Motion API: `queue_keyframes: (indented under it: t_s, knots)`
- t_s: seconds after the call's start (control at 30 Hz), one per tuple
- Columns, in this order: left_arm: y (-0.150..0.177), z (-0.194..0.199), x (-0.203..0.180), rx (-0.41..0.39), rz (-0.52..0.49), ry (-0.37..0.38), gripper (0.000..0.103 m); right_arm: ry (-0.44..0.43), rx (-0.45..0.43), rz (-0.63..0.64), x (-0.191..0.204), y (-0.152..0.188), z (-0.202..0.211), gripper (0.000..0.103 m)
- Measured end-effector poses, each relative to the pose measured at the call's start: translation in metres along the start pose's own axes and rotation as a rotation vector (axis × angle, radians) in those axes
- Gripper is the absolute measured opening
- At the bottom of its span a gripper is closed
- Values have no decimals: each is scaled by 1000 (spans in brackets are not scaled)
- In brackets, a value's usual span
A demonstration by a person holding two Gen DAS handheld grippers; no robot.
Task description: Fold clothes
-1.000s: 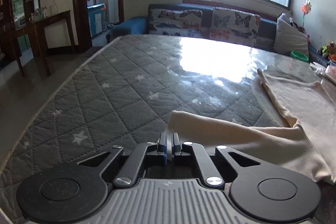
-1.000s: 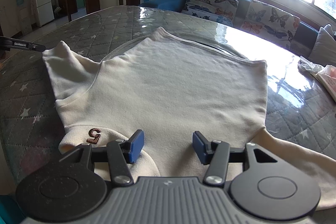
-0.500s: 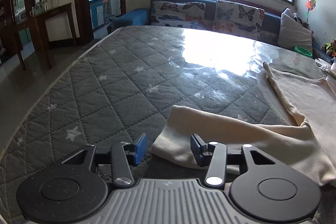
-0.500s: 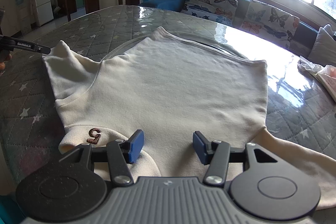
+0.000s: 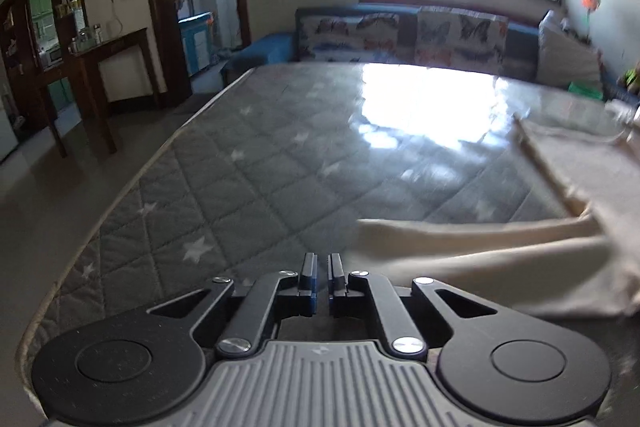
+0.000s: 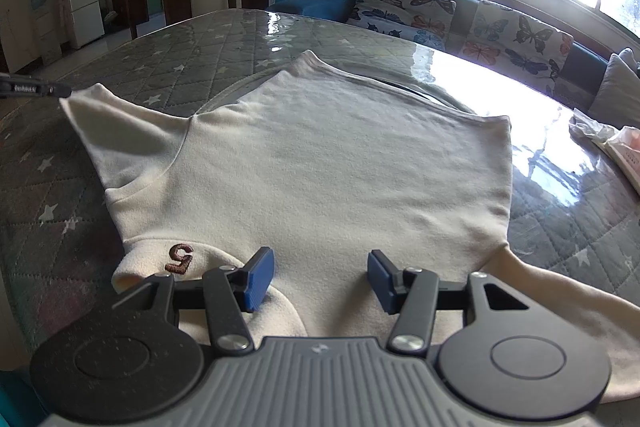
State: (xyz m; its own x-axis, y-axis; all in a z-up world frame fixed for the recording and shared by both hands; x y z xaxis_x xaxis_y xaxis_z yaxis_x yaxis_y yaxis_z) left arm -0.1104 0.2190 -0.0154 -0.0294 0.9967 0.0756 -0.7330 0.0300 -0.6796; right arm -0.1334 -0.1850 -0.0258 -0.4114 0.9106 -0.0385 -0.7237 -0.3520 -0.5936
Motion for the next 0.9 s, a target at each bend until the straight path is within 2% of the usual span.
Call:
queue_keyframes:
  t_s: [0.1,0.17,0.3,0.4,0.5,0.7,0.77,0.9]
  knots:
    - [-1,-2,2,9,22,-30,11,1,0,2,0,0,1,53]
    - [-6,4,-2,-16,38,-6,12,1,0,5,0,0,1,53]
    - [-18,3,-36,-30,-30,71,12,1,1,7,1,0,0,53]
    - [-22,-13,-60,-10,-84,90,12,1,1,3,1,-1,0,54]
    - [-23,-34,-65,23,-101,58,13,3,2,7,1,-1,0,54]
    - [-31,-47,-50,-1,-134,-50,15,3,4,9,0,-1,-1,58]
    - [-32,-48,-47,1,-137,-53,21,3,3,11,0,-1,0,58]
    - [-32,-46,-49,2,-143,-57,23,-5,-13,12,2,-5,4,59]
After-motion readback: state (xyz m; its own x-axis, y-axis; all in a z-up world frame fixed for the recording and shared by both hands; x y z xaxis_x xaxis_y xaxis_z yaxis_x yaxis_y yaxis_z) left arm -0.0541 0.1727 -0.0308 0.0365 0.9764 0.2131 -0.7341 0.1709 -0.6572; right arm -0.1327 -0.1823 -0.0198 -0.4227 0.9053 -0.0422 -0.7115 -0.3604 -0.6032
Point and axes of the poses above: each gripper's, at about its wrist camera, not at the fingertips, and z roughly against the way its jaws point, x to its left, y to its underside, the point moved 8 cm from there along -z, roughly the way its jaws point, and after that the axes turned 7 degrees about x, right-handed, at the moved point
